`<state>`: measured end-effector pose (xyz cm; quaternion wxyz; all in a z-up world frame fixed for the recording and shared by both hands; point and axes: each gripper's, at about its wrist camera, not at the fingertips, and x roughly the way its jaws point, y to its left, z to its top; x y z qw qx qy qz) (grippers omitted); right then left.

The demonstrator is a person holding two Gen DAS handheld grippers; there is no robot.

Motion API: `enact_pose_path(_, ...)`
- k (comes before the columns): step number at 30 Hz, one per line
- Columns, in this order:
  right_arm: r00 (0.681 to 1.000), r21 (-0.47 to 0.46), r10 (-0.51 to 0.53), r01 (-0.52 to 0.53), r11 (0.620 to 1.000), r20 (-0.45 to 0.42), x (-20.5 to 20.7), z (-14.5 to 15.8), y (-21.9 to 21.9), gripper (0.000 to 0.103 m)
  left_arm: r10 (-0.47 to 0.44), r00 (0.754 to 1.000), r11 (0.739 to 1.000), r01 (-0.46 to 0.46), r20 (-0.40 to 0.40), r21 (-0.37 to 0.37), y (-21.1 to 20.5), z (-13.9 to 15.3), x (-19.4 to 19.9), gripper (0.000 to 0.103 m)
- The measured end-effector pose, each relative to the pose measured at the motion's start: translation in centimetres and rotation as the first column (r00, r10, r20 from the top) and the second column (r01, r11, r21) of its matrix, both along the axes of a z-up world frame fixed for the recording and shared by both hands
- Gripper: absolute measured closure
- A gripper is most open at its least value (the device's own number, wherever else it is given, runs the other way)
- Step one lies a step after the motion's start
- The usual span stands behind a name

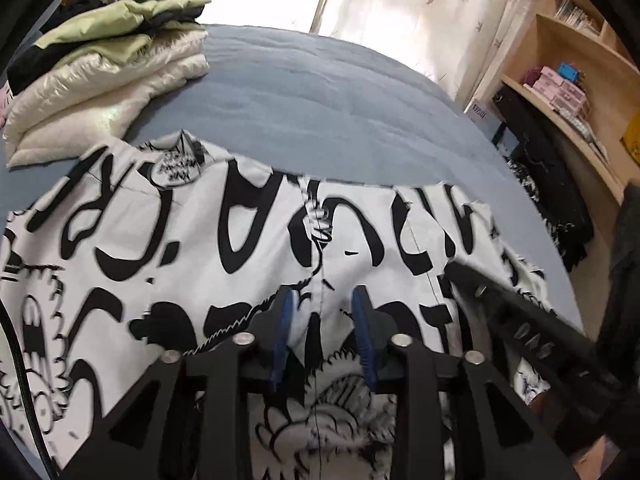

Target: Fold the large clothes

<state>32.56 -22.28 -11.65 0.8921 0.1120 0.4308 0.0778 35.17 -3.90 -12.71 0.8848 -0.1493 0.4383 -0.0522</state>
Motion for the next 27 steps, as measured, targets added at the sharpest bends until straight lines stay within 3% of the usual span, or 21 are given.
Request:
enact_pose_path(3,0.999,0.017,0.029,-0.029,0.999,-0.041,-0.4,-3.4,-0.4,0.092,-0.040,0.998,0.997,0.043,-0.046,0.064,-0.8,-2.5,0.7,0.067)
enact_pose_path(7,0.998,-0.001,0.058,-0.058,0.998,0.006,-3.0,-3.9,-0.8,0.092,-0.100,0.995,0.985,0.101,-0.013,0.142,-1.1,-3.0,-0.3,0.067)
enact_pose_path(14,0.998,0.001,0.056,-0.056,0.998,-0.009,-6.8,-4.3,-1.9,0.092,-0.110,0.994,0.973,0.109,-0.006,0.206,-0.4,-3.0,-2.3,0.067)
enact_pose_path(17,0.998,0.010,0.049,-0.049,0.999,-0.044,-7.5,-4.1,-1.9,0.092,-0.098,0.995,0.975,0.099,-0.016,0.199,0.3,-1.8,-3.5,0.067)
enact_pose_path(20,0.996,0.024,0.019,-0.017,1.000,-0.090,-7.9,-3.3,-1.9,0.091,-0.095,0.995,0.980,0.089,0.024,0.180,0.8,-0.3,-5.4,0.067)
enact_pose_path(23,0.999,0.023,0.039,-0.038,0.999,-0.032,-9.4,-1.5,-0.6,0.091,-0.092,0.994,0.983,0.083,0.052,0.165,1.0,0.5,-7.4,0.067)
enact_pose_path(27,0.991,0.007,0.133,-0.133,0.991,0.008,-10.1,-0.7,2.5,0.089,-0.046,0.999,0.984,0.046,-0.005,0.172,1.3,-1.0,-7.7,0.067)
